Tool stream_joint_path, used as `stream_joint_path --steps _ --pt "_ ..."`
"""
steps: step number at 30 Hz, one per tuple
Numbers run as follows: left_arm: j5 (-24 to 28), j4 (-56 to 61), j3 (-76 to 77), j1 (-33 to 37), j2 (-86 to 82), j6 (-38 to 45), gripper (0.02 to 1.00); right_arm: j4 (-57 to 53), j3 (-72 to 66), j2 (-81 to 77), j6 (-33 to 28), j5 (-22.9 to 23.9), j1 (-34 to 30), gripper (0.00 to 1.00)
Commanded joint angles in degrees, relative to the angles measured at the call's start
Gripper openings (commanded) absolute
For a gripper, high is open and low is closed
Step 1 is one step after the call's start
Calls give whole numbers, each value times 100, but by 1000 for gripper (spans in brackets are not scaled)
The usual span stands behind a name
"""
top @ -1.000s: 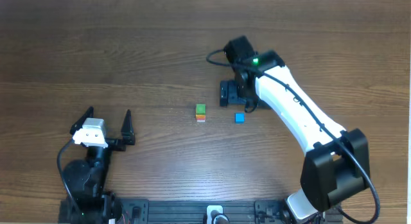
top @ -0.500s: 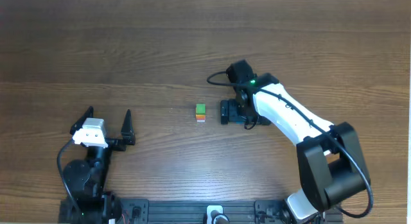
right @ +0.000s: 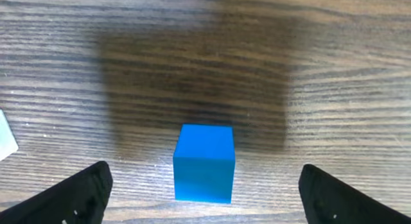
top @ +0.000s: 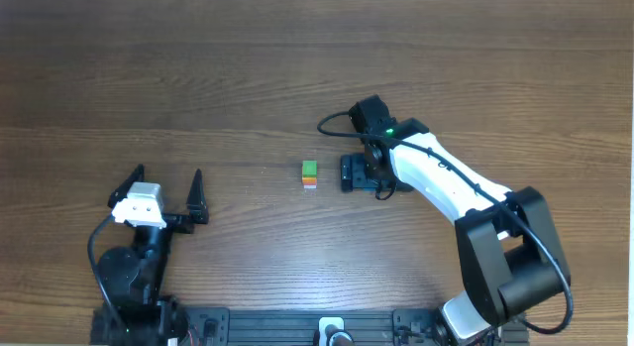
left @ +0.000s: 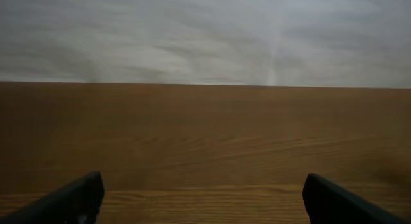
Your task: Stack Cubes
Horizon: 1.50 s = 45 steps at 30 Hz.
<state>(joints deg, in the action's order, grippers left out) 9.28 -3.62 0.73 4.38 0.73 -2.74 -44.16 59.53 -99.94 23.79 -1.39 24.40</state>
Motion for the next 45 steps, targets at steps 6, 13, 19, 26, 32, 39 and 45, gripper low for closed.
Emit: stream_joint_path --steps 6,13,19,26,32,39,45 --pt "72 13 -35 39 -39 83 1000 138 -39 -243 -28 166 57 871" --pt "72 15 -35 39 -39 83 1000 140 -39 -299 -24 243 74 673" --pt "70 15 -35 39 -39 83 1000 153 -39 -361 -7 245 111 527" --pt "72 15 -35 39 -39 83 1000 179 -39 -365 37 234 120 349" --pt "72 15 -35 39 -39 83 1000 179 -39 -365 35 234 120 159" --pt "72 15 -35 39 -39 83 1000 7 179 -184 61 227 122 93" --pt "72 15 -35 39 -39 83 1000 -898 1091 374 81 238 267 84"
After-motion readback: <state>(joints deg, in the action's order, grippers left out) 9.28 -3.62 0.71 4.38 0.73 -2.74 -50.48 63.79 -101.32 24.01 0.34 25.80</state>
